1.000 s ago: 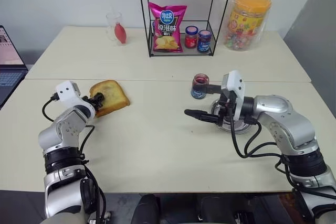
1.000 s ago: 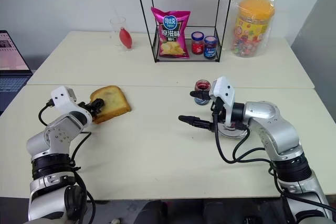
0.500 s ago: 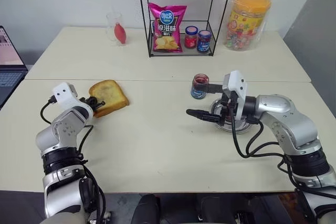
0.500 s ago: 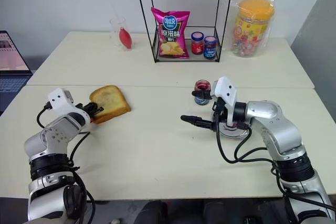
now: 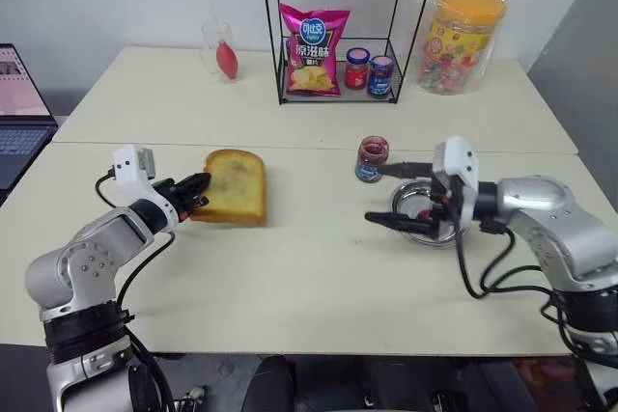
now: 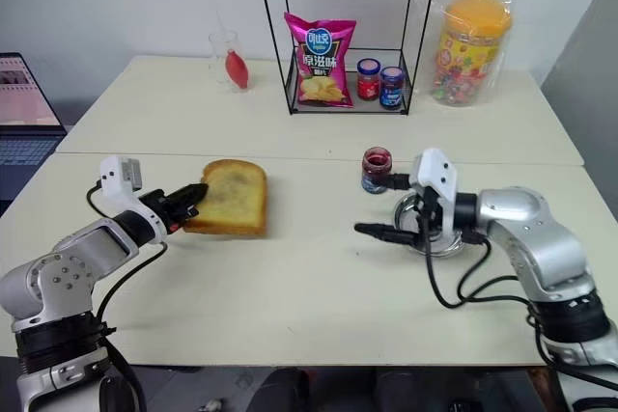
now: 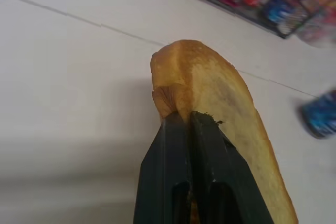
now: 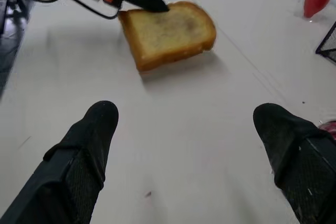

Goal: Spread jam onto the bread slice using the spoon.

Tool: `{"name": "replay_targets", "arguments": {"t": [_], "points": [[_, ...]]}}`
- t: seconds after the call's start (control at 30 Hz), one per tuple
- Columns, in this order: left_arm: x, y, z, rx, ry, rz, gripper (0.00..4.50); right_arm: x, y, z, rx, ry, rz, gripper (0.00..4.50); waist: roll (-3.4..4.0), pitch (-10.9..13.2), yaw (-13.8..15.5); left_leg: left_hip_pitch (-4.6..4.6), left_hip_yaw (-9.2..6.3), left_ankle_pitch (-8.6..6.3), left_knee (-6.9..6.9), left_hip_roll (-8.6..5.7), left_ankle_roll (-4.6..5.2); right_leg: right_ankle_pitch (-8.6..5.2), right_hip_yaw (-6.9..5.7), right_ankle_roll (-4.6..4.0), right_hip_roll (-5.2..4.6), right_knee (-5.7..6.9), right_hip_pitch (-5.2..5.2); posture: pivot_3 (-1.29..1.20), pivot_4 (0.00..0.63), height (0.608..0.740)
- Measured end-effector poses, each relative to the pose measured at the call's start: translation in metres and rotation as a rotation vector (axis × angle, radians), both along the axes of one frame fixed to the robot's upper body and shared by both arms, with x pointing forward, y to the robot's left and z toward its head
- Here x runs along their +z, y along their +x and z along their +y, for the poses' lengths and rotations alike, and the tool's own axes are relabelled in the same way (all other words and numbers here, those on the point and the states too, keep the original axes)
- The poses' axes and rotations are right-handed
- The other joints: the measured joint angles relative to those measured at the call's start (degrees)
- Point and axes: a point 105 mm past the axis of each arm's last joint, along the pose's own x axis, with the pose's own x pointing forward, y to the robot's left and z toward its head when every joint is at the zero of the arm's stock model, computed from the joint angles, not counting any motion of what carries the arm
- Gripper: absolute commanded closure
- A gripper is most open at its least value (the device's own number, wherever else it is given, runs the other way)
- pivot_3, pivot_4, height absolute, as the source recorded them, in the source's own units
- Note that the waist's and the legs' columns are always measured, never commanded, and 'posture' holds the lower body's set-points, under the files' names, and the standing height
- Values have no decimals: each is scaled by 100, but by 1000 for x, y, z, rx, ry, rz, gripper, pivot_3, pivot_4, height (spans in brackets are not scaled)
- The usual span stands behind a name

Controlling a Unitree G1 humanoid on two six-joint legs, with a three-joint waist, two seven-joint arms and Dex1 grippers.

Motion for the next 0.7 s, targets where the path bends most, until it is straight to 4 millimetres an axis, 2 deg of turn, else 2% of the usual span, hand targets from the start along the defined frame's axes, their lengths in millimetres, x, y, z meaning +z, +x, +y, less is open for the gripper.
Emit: {"name": "replay_targets", "arguments": {"t": [0.1, 0.27, 0.43, 0.7], "points": [[-8, -6, -27, -92, -33, 22, 4434, -5, -10, -7, 20, -38, 34, 0, 0, 0, 17, 3, 8, 0, 3, 0, 0, 0, 7, 1, 1, 0, 1, 0, 150, 740], [-41, -14, -62, -157, -110, 100, 4434, -15, -18, -16, 7, -85, 70, 0, -2, 1, 12, 6, 17, 1, 7, 3, 1, 0, 22, 1, 8, 1, 0, 0, 150, 740], [-45, -21, -74, -140, -95, 70, 4434, -19, -25, -19, -5, -90, 80, 0, -1, 0, 18, 7, 20, 1, 7, 4, 1, -1, 28, 2, 10, 0, 1, 0, 150, 740], [-59, -29, -66, -41, -84, 86, 4434, -25, -33, -23, -31, -84, 113, 0, -2, 0, 31, 8, 27, 1, 8, 3, 1, -5, 33, 11, 10, -1, 1, 0, 150, 740]]}}
